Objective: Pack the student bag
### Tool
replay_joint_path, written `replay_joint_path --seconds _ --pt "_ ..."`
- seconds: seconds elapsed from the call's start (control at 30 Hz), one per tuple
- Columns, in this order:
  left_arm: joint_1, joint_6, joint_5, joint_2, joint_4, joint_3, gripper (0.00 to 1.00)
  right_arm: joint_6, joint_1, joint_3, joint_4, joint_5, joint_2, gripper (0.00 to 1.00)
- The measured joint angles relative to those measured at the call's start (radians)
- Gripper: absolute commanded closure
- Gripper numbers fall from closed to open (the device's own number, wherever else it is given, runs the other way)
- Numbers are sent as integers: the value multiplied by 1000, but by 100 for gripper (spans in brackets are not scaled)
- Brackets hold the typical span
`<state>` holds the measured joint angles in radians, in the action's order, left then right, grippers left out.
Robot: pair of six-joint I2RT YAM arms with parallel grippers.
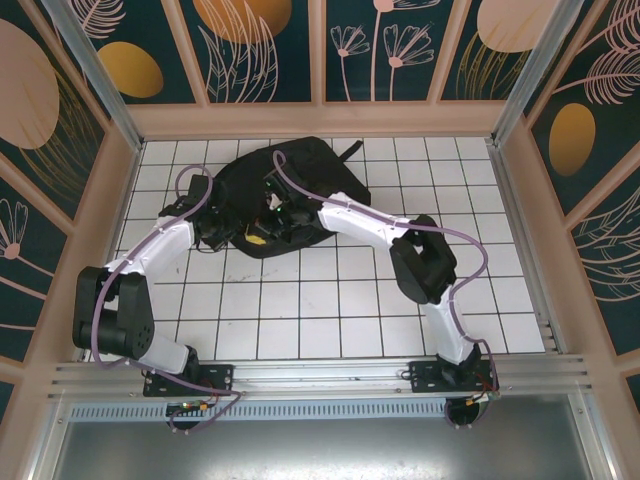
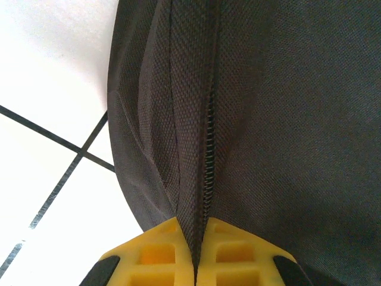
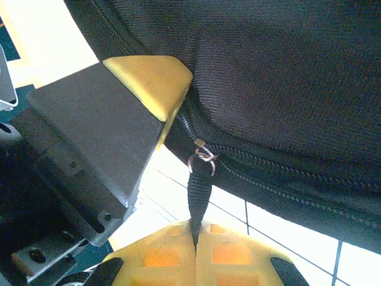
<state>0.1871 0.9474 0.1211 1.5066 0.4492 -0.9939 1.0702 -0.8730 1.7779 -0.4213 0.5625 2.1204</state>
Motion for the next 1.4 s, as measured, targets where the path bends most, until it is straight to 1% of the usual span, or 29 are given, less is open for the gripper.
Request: replay_joint_path --seconds 0.4,0.67,1.0,1.23,1.4 --pt "11 -11 2 -7 3 0 100 -42 35 -148 -1 -23 -122 100" --pt "12 -24 -5 -22 12 0 100 -106 56 -171 -48 -36 -162 100" --pt "11 -38 -35 -38 26 0 100 -233 124 -180 -169 -42 -194 100" --pt "11 -38 -36 -46 27 0 100 -305 148 -191 -208 -50 -208 100" --pt "11 -39 -32 -51 27 0 100 -340 187 -235 -219 -72 -250 100"
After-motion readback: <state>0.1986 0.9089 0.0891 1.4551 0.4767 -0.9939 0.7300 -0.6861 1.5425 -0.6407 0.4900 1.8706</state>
